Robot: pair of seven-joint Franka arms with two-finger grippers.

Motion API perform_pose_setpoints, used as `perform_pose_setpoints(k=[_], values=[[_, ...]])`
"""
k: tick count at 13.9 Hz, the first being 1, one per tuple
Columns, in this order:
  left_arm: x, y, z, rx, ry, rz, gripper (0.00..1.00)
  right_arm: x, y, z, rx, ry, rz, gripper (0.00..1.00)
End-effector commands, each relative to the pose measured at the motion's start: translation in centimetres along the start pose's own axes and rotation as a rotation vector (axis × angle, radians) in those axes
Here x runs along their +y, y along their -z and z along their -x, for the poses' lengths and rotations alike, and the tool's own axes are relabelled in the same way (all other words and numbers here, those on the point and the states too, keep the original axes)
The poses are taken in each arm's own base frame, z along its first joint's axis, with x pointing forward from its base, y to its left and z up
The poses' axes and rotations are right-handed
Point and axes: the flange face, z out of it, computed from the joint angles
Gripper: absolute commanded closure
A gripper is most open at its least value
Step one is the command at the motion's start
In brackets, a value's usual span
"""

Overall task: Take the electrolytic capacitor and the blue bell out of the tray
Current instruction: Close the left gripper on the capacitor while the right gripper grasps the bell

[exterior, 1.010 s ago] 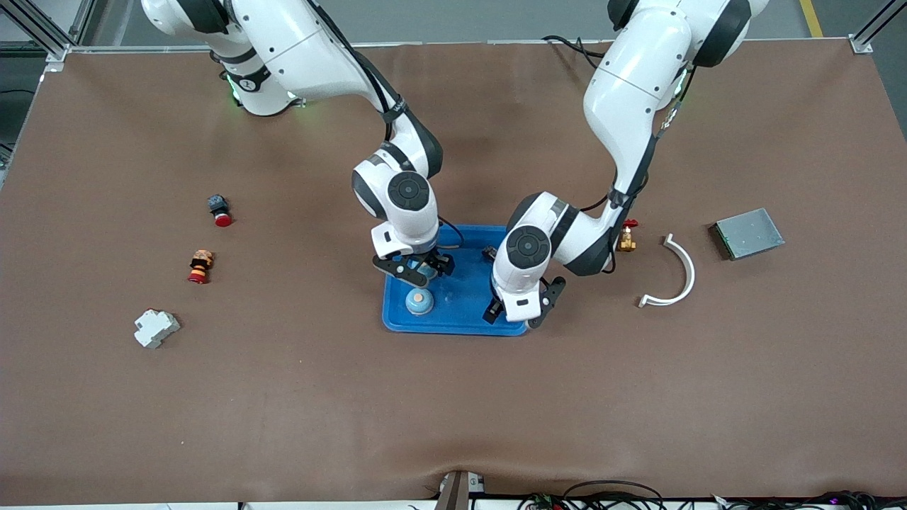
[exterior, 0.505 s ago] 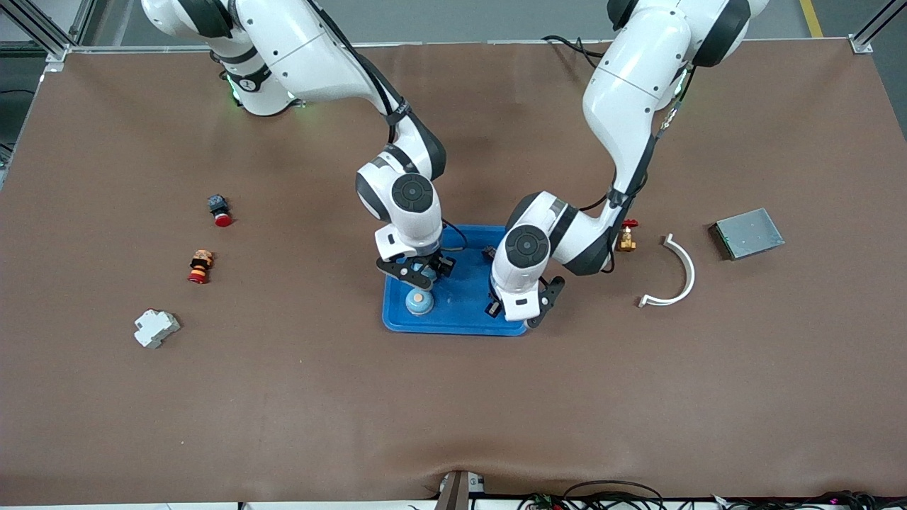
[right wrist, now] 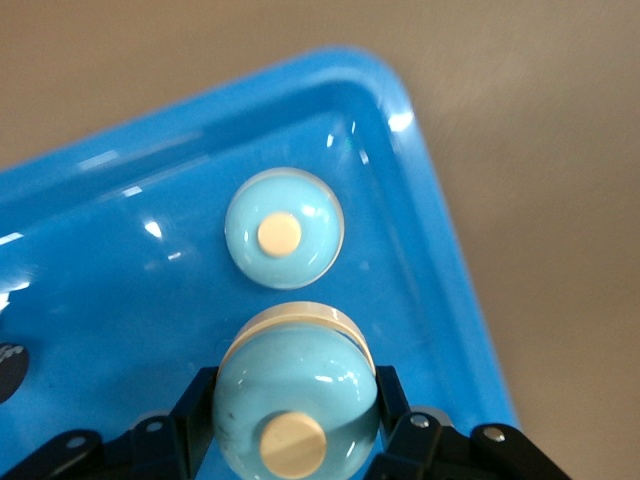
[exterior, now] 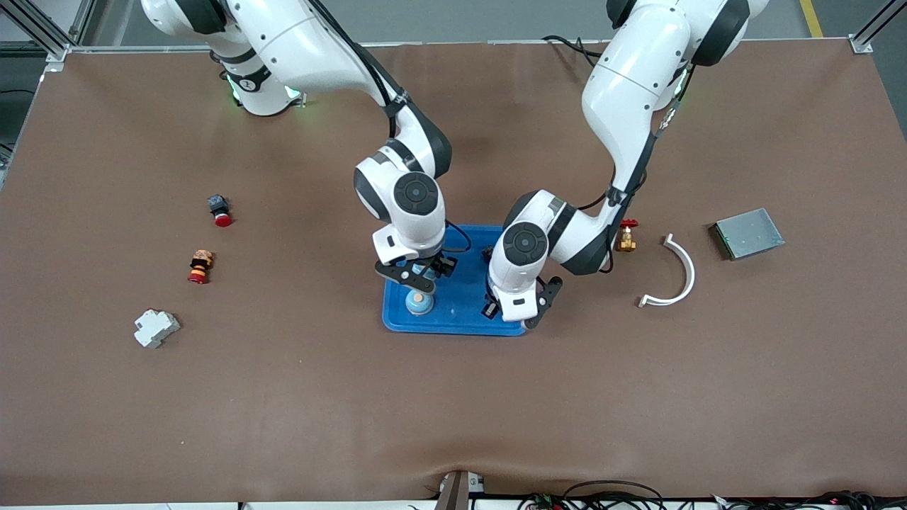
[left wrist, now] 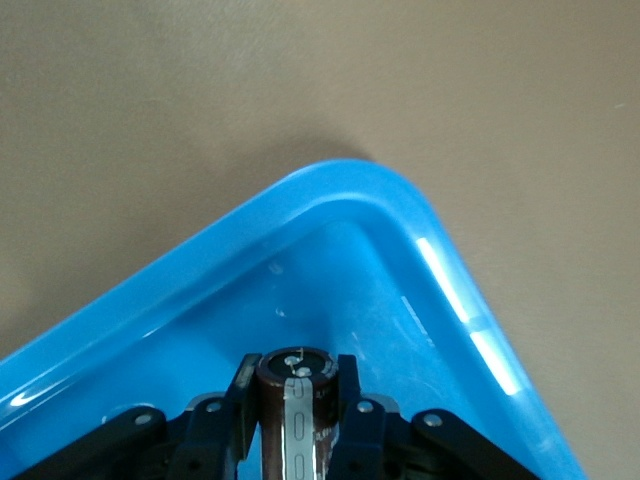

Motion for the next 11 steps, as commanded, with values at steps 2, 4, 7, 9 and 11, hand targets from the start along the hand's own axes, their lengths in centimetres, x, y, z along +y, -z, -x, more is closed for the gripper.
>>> perform_pose_setpoints(k=[2,4,7,9,11], values=[[0.3,4.1,-0.6,0.022,0.008,-0.001,1.0,5.3,5.4,-4.2,-0.059,0.08,0.007,1.0],[-0.1,5.4,-1.5,0.024,-0.007,-0.036,1.0,8.6,6.9,-5.8,-0.064,0.129,0.001,1.0],[-0.6,8.3,-2.5,0.027,-0.149,-0.074,1.0,14.4,7.4,-7.4,-0.089,0.198,0.009,1.0],[-1.0,10.1,-3.8,0.024,-0.229,-0.095,1.0,18.1,7.6,-8.2,-0.104,0.242,0.011,1.0],[-1.9,10.7,-4.7,0.027,-0.349,-0.162,1.0,21.4,7.7,-9.0,-0.104,0.281,0.007,1.0]])
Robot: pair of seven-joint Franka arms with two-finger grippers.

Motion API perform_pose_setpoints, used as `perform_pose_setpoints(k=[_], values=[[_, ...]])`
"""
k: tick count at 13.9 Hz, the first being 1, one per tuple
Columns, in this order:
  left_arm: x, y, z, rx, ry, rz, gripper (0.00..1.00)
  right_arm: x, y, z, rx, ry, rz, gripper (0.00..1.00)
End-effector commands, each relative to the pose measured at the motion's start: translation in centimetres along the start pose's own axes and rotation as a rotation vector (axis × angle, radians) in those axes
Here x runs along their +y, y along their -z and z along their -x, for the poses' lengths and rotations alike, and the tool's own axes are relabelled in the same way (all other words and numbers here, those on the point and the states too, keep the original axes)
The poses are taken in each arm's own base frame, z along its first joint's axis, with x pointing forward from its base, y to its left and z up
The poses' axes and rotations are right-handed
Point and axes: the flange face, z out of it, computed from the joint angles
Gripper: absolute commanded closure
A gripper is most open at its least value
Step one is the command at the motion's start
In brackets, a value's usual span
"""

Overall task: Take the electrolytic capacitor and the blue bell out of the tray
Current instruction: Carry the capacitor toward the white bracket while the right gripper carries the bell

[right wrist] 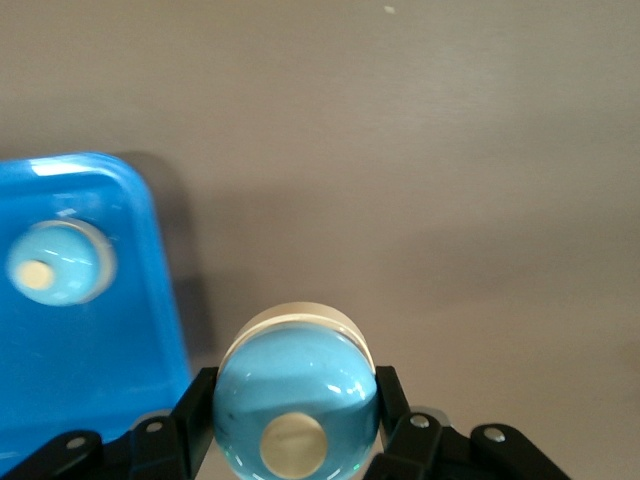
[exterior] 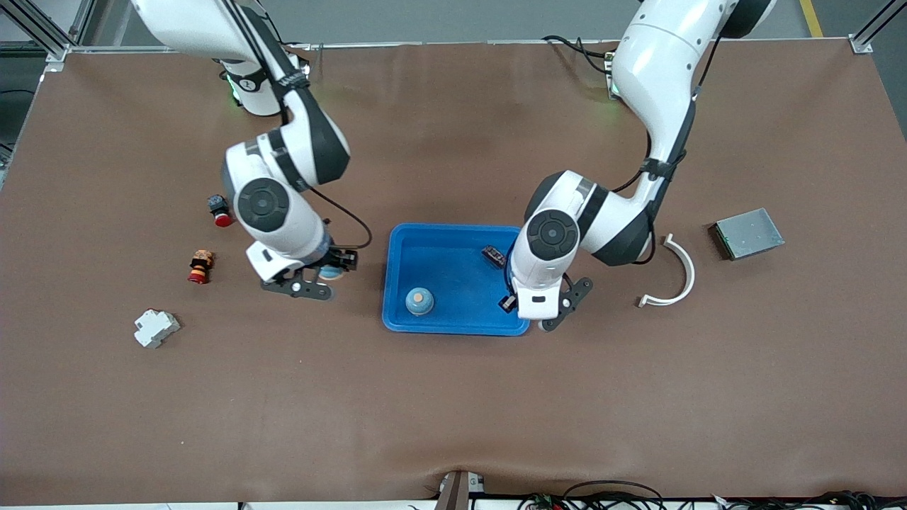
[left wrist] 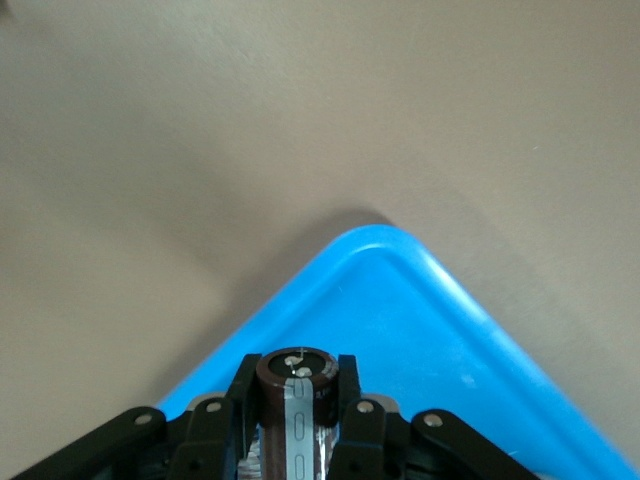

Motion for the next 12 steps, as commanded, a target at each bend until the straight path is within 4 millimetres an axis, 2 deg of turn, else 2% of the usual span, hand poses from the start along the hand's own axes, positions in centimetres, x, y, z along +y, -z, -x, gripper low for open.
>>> perform_pose_setpoints(k=[1,3,8,9,12], values=[[-2.2,1.6,-1.9,0.03,-0.114,-0.071,1.0,5.6,0.5,1.4,0.003,0.065,-0.024,1.0],[-4.1,1.8,-3.4,0.031,-0.195,-0.112,1.0,9.2,-0.5,1.3,0.014,0.101,-0.035,1.0],[-10.2,2.4,-7.8,-0.015,-0.338,-0.153,1.0,15.9,-4.6,2.0,0.081,0.181,-0.052,1.0],[-11.6,2.6,-9.2,-0.024,-0.372,-0.158,1.0,16.9,-5.6,2.1,0.088,0.185,-0.051,1.0],[-16.0,2.8,-12.4,-0.041,-0.444,-0.153,1.0,17.6,-7.7,2.8,0.131,0.181,-0.055,1.0]])
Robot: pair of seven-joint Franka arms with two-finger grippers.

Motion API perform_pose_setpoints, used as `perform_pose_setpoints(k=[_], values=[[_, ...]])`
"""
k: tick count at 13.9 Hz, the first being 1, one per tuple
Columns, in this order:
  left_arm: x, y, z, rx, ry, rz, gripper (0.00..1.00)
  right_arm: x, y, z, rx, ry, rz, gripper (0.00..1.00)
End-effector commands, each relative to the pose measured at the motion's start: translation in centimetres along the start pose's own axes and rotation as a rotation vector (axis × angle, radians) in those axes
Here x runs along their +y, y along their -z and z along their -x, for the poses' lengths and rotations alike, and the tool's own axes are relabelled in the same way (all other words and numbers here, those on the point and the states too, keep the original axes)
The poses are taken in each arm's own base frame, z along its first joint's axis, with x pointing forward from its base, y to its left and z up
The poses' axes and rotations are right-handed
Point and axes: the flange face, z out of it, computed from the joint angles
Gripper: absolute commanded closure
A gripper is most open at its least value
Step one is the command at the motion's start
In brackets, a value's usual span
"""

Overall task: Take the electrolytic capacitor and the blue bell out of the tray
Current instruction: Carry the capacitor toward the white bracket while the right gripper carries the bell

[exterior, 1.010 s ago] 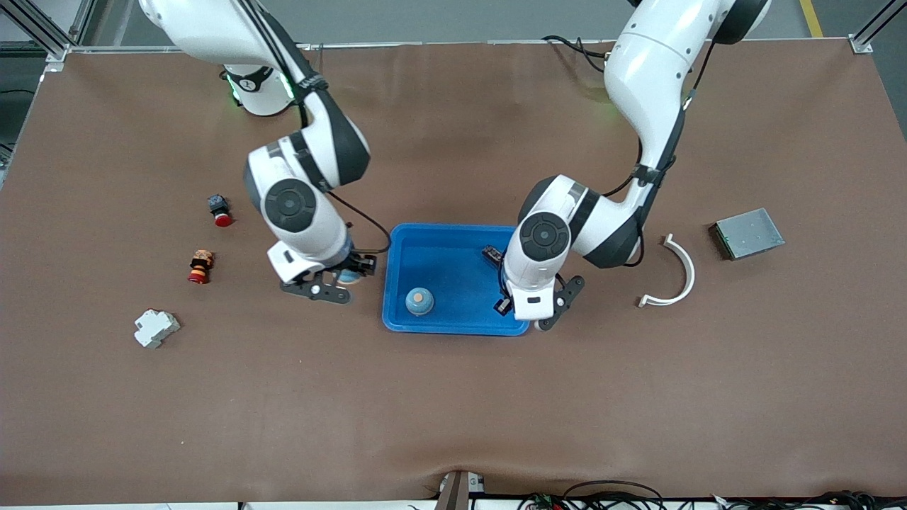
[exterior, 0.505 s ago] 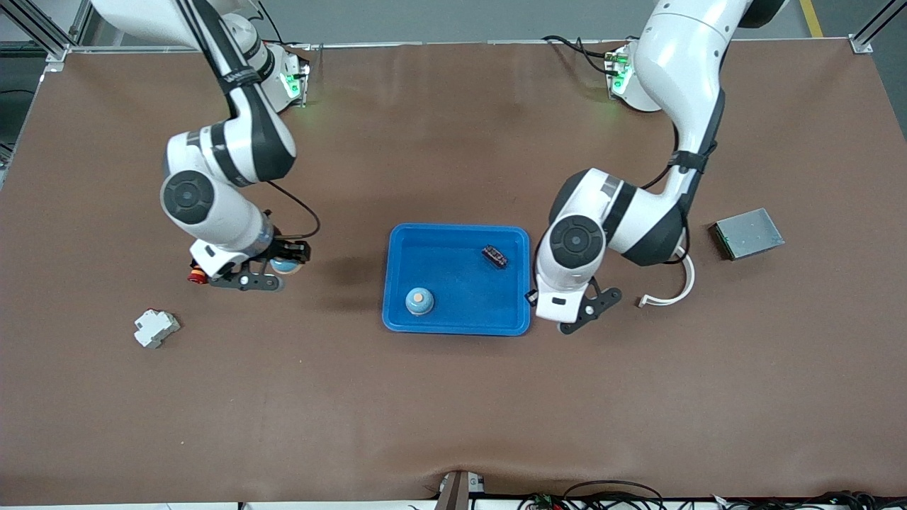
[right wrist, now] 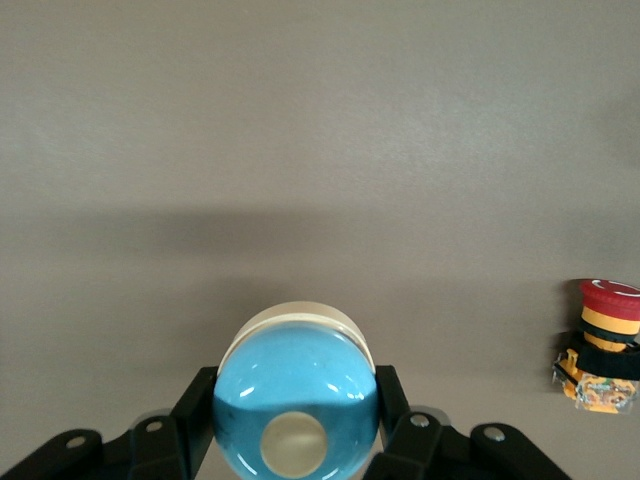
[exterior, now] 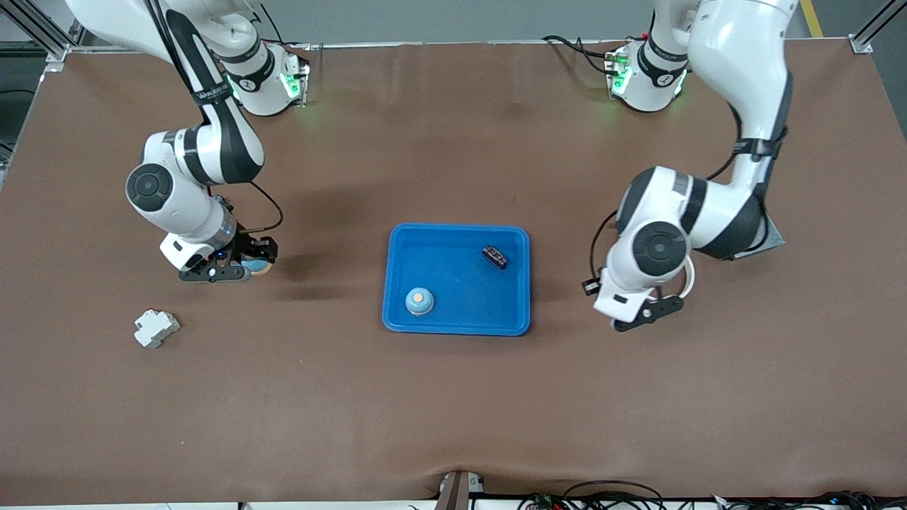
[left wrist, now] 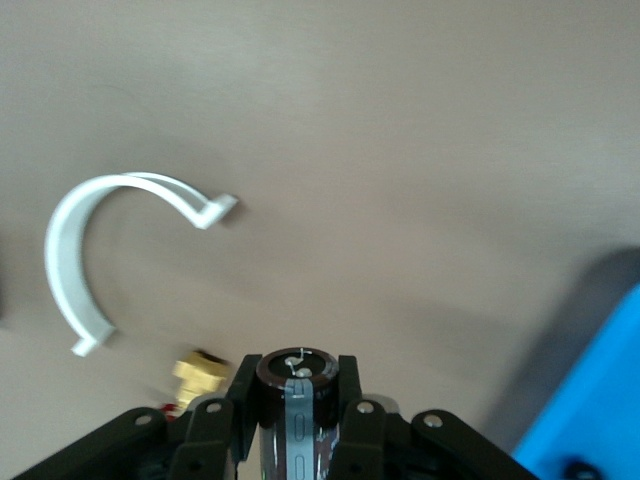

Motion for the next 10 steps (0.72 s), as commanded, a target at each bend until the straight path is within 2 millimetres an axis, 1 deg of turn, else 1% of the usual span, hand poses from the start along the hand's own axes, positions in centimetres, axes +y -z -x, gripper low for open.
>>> perform_pose_setpoints(k=[1,3,5,7,8,9,10], values=[[-5.3,0.1,0.3,0.015,-0.078,0.004,1.0,0.4,-1.2,1.9,0.056,0.018,-0.005,1.0],[-8.9,-0.3,-0.4,0.038,-0.125,0.027,1.0,0.6,-3.7,2.2,0.062,0.017,0.001,1.0],[-11.1,-1.2,-1.3,0.043,-0.172,0.035,1.0,1.3,-5.6,2.3,0.032,0.011,0.008,1.0],[-13.4,-2.6,-2.3,0.055,-0.215,0.042,1.0,1.5,-6.8,2.4,0.019,0.009,0.012,1.0],[-15.1,-3.4,-3.0,0.072,-0.235,0.037,1.0,1.5,-7.2,2.4,0.021,0.009,0.013,1.0],[-16.3,-4.0,-3.4,0.085,-0.249,0.028,1.0,1.6,-7.6,2.4,0.022,0.007,0.014,1.0],[-16.6,-4.6,-3.7,0.099,-0.265,0.028,1.0,1.7,-8.1,2.4,0.018,0.006,0.016,1.0]])
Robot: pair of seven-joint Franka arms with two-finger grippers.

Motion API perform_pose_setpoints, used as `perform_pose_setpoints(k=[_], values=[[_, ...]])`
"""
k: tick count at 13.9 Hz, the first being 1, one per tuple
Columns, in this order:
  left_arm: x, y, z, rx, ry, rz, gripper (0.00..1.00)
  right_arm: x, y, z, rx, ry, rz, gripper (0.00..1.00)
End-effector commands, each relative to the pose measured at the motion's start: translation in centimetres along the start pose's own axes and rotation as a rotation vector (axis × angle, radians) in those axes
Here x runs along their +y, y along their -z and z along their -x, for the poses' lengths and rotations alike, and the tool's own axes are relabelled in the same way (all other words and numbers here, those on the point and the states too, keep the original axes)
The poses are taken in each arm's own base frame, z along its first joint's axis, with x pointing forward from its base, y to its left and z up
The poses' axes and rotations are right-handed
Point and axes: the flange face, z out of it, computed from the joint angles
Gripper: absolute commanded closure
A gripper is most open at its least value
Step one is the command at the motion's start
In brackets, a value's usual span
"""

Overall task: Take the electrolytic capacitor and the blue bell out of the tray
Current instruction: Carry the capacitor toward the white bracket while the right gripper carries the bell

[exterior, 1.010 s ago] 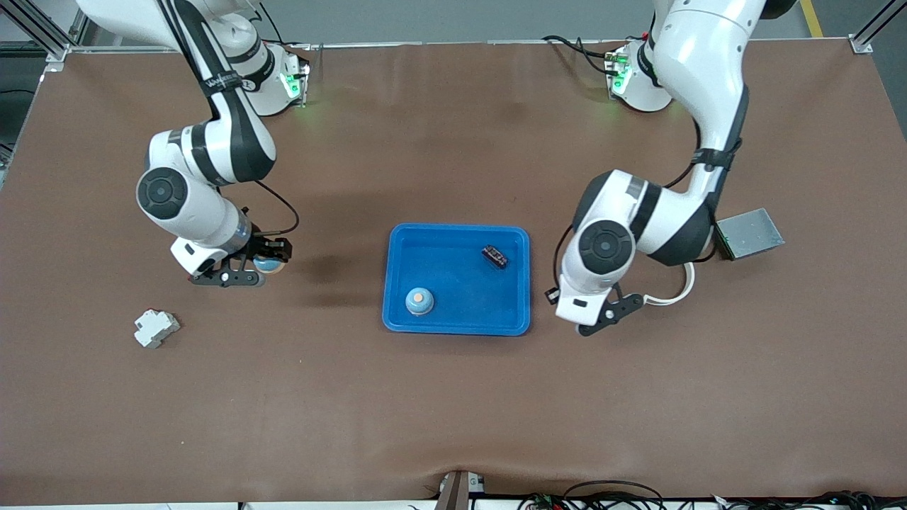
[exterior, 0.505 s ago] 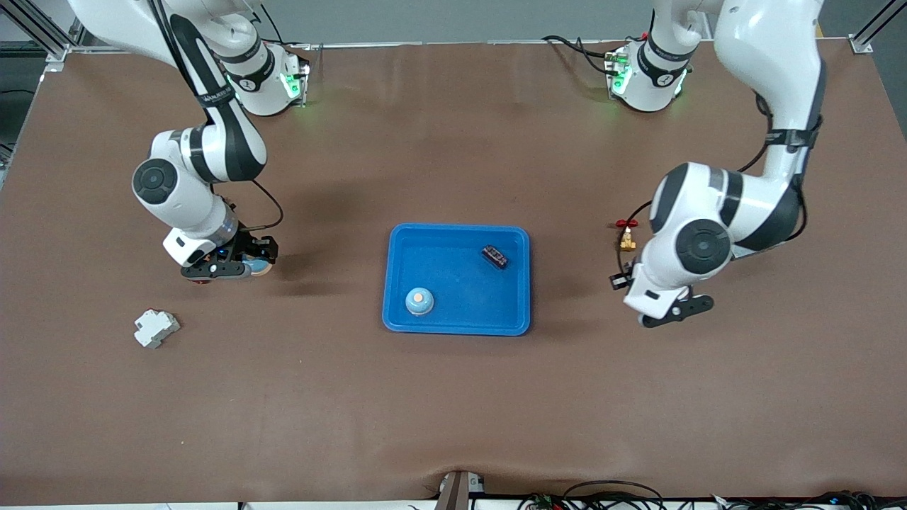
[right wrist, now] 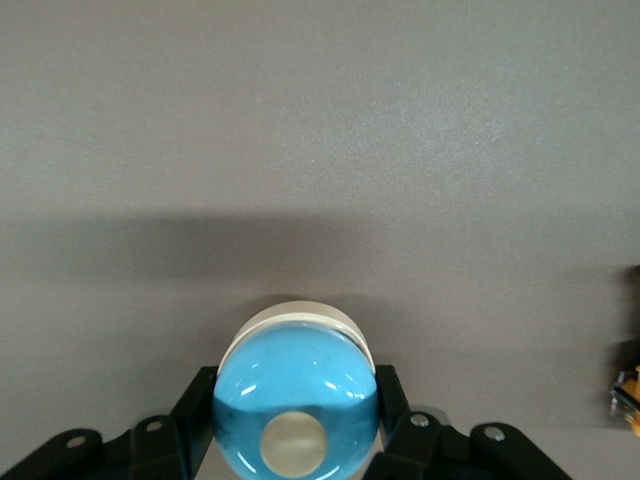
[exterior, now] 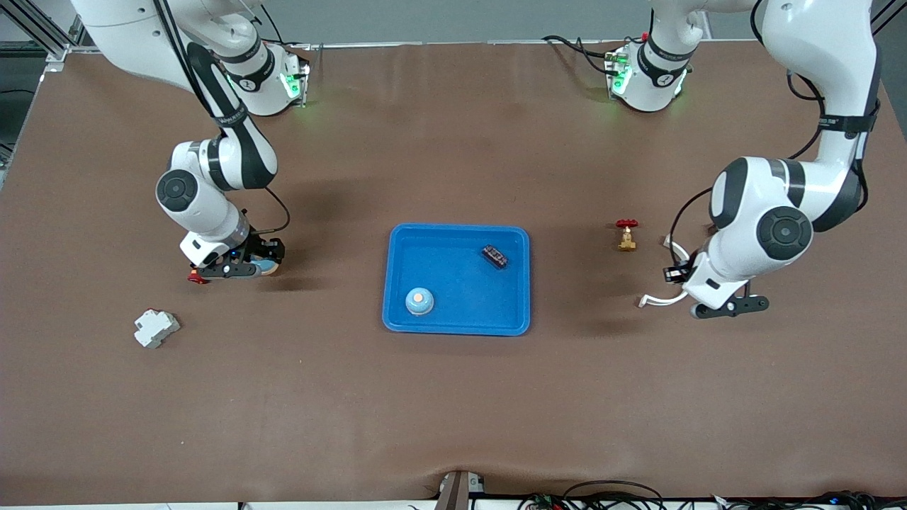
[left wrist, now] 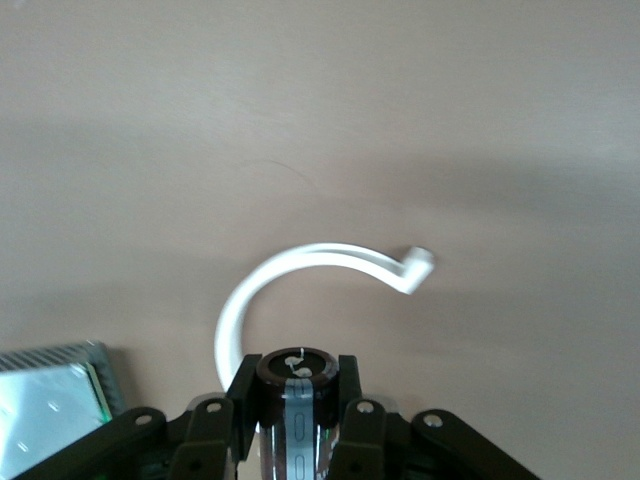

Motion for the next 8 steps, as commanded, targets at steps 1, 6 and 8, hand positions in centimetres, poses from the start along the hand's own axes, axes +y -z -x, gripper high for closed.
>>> perform_pose_setpoints(k=[1,6,8], values=[[-1.8,-1.3,0.3,0.045,-0.06,-0.021,1.0,0.7,-0.8,-0.1,0.009,0.001,-0.002,1.0],[-2.6,-4.2,0.4,0.073,-0.098,-0.047,1.0,0.8,-1.5,-0.1,0.016,-0.002,-0.001,1.0],[-3.8,-6.0,-0.2,0.088,-0.116,-0.073,1.0,0.8,-1.7,-0.1,0.016,-0.002,-0.001,1.0]])
